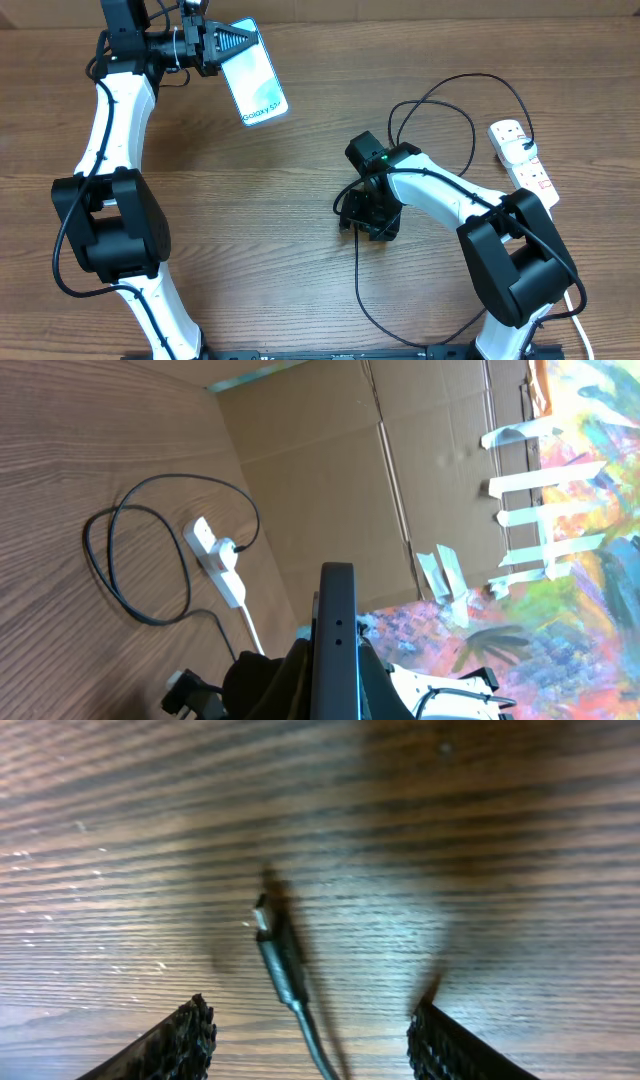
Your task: Plug charger to phone and switch on socket
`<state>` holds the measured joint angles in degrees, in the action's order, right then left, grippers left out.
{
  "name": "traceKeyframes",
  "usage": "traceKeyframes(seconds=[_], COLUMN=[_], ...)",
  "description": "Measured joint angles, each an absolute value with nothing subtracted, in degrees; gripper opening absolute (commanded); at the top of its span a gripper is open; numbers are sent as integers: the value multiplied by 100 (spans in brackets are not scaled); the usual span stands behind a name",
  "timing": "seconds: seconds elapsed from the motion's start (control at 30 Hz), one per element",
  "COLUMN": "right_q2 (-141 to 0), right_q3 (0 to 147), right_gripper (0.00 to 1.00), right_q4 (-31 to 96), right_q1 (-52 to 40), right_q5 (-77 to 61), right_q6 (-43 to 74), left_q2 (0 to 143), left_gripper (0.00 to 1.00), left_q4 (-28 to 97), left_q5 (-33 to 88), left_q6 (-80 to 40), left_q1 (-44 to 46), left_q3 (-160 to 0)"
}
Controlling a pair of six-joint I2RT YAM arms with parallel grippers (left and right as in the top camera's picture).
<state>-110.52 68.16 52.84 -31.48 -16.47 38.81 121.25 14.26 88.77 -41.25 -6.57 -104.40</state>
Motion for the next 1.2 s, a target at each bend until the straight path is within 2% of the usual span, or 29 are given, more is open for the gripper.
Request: traceKeyframes(seconds=[0.5,0.57,0.6,0.77,0.87,1.2], right_q2=[-11118,-11118,-11118,-11118,-11118,-11128], right_q3=[6934,6938,6938,6938,6938,6921], right_gripper=[62,58,52,47,38,35], right_q4=[4958,4954,4950,4834,4823,4847], right_q1=[-3162,-3179,-3192,-3199,-3197,-3197], right_q5=[-1678,-1640,-1608,-1441,-1367,-1302], right_q6=[3924,3946,3962,4093,4132,4331], left_q2=[12125,12125,12125,12125,12125,12125], left_gripper=[4,4,4,4,4,4], left_q4=[1426,1426,1426,1431,1437,1441], left_q5=[8875,8875,8875,8871,8868,8851], left_q6=[-3999,-3999,-3999,-3983,-3983,-3983], left_q1=[-657,-655,-657,-657,-655,-655], left_q3=[-10440,-10440,-10440,-10440,-10440,-10440])
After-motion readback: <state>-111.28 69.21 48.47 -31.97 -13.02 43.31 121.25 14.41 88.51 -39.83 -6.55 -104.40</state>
